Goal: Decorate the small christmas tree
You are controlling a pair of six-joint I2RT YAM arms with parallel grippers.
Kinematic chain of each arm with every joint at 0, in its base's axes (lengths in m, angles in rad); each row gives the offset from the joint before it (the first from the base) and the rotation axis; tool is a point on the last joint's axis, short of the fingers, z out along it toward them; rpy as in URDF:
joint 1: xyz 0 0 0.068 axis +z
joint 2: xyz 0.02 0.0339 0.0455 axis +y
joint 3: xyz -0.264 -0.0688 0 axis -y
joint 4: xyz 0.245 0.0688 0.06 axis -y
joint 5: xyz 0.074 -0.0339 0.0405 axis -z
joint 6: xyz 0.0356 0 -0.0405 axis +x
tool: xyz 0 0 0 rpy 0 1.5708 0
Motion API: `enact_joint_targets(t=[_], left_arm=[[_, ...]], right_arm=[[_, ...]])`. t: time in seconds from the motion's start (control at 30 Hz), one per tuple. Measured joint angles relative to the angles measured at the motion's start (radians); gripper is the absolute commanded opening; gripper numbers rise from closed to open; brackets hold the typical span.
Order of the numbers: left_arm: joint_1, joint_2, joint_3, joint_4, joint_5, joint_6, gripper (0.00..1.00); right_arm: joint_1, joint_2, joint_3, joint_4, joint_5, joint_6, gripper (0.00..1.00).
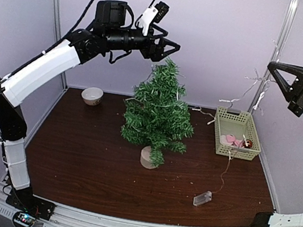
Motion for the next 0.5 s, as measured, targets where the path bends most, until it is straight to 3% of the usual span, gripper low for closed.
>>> enact_joint_targets(t=[0.27,0.5], left_arm=[[0.041,-0.061,-0.056,0.006,-0.095,-0.034,0.87],[0.043,-0.262,-0.377,0.015,-0.121,-0.010,0.83]], right_arm=[[0.000,0.055,0.042,-0.018,-0.077,0.002,0.00],[0.000,0.050,0.012,-0.011,-0.229,0.084,0.00]])
